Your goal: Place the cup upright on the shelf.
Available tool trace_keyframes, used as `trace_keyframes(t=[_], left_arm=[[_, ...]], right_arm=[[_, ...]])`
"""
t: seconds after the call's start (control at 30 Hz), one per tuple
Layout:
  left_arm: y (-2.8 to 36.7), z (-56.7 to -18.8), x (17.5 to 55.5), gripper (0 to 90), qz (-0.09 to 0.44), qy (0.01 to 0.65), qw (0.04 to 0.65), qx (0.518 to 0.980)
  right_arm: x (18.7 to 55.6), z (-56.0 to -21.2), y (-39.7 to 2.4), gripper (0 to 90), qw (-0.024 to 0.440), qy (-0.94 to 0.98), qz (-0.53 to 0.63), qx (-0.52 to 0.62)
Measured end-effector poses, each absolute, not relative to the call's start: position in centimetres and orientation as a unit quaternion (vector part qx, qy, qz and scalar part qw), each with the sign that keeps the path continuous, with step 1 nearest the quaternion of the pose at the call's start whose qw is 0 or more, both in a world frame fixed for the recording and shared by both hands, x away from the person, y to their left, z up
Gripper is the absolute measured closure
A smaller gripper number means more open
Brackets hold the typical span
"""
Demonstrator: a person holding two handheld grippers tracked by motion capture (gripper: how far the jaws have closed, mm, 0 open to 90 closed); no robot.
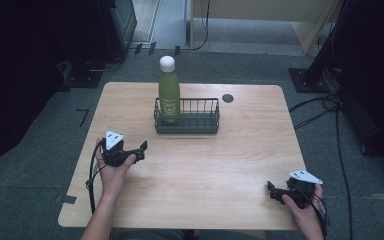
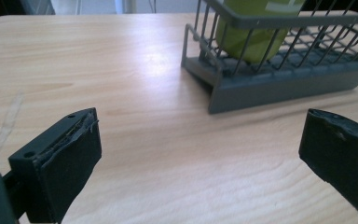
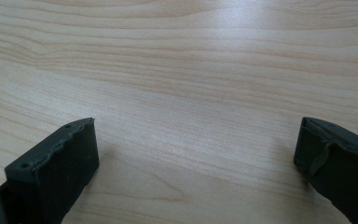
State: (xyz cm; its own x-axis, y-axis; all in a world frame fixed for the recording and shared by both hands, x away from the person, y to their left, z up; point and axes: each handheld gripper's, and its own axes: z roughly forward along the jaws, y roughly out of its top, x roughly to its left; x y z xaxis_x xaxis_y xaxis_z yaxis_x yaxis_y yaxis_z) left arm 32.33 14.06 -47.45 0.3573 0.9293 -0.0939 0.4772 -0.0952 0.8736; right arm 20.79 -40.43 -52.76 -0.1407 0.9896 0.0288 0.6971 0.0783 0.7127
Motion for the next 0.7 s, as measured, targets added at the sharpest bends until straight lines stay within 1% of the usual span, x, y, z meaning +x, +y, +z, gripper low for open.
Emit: trace_keyframes(t=[0.53, 0.7], left_arm=[[18.5, -50.4, 29.3, 0.0, 0.251, 0.544, 0.4, 0.694], [19.4, -51.1, 28.3, 0.0, 0.251, 0.547, 0.379, 0.703]], right_arm=[[20.8, -52.8, -40.4, 0.0, 0.243, 0.693, 0.301, 0.609], [20.8, -52.8, -40.4, 0.0, 0.243, 0.693, 0.3, 0.609]])
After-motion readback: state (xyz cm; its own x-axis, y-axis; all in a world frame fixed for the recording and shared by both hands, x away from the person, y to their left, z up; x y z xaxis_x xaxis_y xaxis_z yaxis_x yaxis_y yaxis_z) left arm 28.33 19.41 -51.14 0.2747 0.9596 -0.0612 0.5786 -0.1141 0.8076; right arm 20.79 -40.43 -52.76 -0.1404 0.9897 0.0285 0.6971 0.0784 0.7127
